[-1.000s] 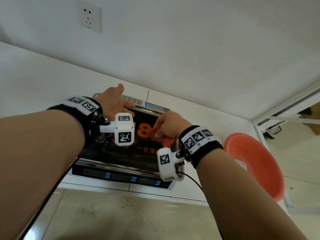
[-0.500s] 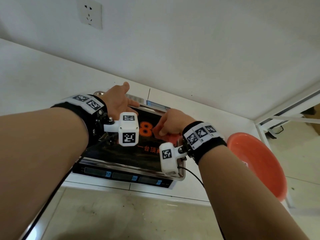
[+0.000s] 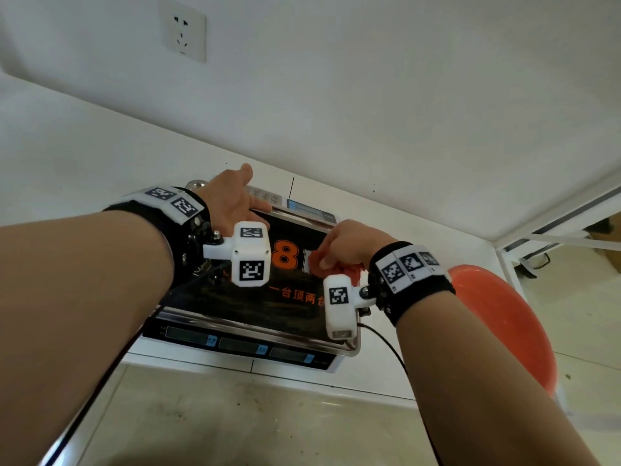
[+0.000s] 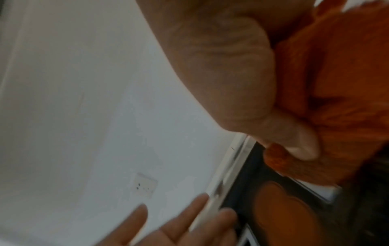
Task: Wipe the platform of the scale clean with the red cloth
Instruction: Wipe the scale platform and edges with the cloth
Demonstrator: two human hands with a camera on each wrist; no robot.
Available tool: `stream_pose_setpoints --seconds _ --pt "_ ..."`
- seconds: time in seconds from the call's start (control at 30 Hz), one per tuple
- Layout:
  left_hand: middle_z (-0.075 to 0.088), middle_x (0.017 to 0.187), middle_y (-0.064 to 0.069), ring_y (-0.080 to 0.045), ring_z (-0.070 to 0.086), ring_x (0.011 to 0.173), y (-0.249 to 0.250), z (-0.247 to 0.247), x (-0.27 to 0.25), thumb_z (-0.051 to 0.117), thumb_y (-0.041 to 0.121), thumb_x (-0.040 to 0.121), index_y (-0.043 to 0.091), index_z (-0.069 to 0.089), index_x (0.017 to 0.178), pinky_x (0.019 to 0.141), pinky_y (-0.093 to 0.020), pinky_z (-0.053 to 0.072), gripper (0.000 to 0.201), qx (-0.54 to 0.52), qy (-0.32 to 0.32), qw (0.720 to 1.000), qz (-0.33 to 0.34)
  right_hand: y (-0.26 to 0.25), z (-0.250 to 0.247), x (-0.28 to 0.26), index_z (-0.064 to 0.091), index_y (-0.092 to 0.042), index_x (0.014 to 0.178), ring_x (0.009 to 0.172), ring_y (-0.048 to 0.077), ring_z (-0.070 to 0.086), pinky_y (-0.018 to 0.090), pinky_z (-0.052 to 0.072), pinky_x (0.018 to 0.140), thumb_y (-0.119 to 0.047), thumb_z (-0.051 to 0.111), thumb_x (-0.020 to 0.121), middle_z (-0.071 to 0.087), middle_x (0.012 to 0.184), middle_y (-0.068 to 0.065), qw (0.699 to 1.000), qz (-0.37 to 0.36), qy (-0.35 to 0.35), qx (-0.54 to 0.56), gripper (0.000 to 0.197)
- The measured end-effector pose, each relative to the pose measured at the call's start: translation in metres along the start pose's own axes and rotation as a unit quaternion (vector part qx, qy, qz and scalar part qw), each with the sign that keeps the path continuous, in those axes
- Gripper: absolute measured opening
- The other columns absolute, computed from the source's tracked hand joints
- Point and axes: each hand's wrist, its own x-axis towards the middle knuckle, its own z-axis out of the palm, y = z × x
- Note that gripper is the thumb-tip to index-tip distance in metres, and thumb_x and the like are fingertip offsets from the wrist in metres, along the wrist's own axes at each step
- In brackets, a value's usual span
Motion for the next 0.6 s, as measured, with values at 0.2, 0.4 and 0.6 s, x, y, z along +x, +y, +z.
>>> stream_pose_setpoints --seconds 0.2,0.4,0.6 --pt "0.025 0.153 -0.027 -0.044 0.022 0.142 0.001 0.004 -0.002 0.015 0.067 0.092 0.008 0.031 0.148 0.107 -0.052 0.029 0.083 0.007 -0.001 1.000 -0.003 0.006 -0.019 0.006 0.063 -0.013 0.098 0.066 0.022 0.064 0.031 0.053 0.050 0.000 0.066 0.089 0.066 0.075 0.007 0.989 0.014 0.071 0.130 0.016" --pt "0.026 0.153 -0.027 -0.046 0.020 0.142 0.000 0.001 -0.003 0.015 0.066 0.093 0.009 0.031 0.148 0.096 -0.054 0.033 0.081 -0.008 -0.004 1.000 -0.008 0.006 -0.001 0.017 0.074 -0.011 0.081 0.075 0.029 0.076 0.047 0.064 0.074 -0.004 0.064 0.083 0.077 0.077 0.011 0.982 0.042 0.161 0.084 0.012" --pt "0.028 0.151 -0.029 -0.047 0.024 0.140 0.000 0.002 0.001 0.015 0.064 0.094 0.008 0.032 0.148 0.090 -0.054 0.037 0.080 -0.016 0.000 1.000 -0.004 0.003 0.005 0.011 0.075 -0.007 0.096 0.083 0.030 0.074 0.044 0.063 0.078 -0.019 0.073 0.082 0.076 0.086 0.012 0.992 0.053 0.114 -0.003 0.019"
